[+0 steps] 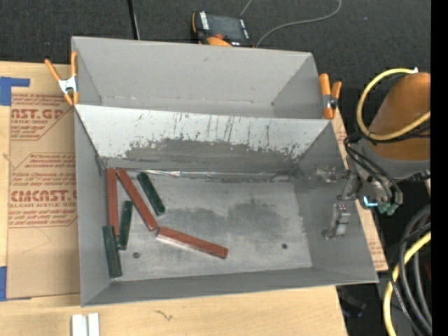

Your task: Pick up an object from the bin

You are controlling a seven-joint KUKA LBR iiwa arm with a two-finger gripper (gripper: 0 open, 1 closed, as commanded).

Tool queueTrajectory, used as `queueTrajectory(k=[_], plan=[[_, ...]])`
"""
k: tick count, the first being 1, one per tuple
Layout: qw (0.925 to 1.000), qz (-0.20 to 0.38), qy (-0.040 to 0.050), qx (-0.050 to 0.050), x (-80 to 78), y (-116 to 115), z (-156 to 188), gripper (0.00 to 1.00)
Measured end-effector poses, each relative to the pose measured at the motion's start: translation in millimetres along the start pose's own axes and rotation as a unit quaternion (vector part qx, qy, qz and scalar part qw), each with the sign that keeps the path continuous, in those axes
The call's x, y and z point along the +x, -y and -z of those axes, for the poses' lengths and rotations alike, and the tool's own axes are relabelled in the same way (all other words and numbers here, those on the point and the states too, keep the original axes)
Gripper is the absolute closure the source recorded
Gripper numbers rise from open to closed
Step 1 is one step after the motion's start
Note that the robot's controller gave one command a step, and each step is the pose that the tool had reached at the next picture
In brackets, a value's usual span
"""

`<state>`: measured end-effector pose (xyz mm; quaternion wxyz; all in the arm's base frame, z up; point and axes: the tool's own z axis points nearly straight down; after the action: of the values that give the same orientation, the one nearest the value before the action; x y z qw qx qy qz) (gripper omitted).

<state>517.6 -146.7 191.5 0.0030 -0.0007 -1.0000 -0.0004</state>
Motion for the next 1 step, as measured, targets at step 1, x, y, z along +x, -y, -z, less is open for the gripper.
queueTrajectory(k=[1], plan=[[0.9994,0.036,-0.0013,-0.002,36.1,-62.6,-61.2,0.0]])
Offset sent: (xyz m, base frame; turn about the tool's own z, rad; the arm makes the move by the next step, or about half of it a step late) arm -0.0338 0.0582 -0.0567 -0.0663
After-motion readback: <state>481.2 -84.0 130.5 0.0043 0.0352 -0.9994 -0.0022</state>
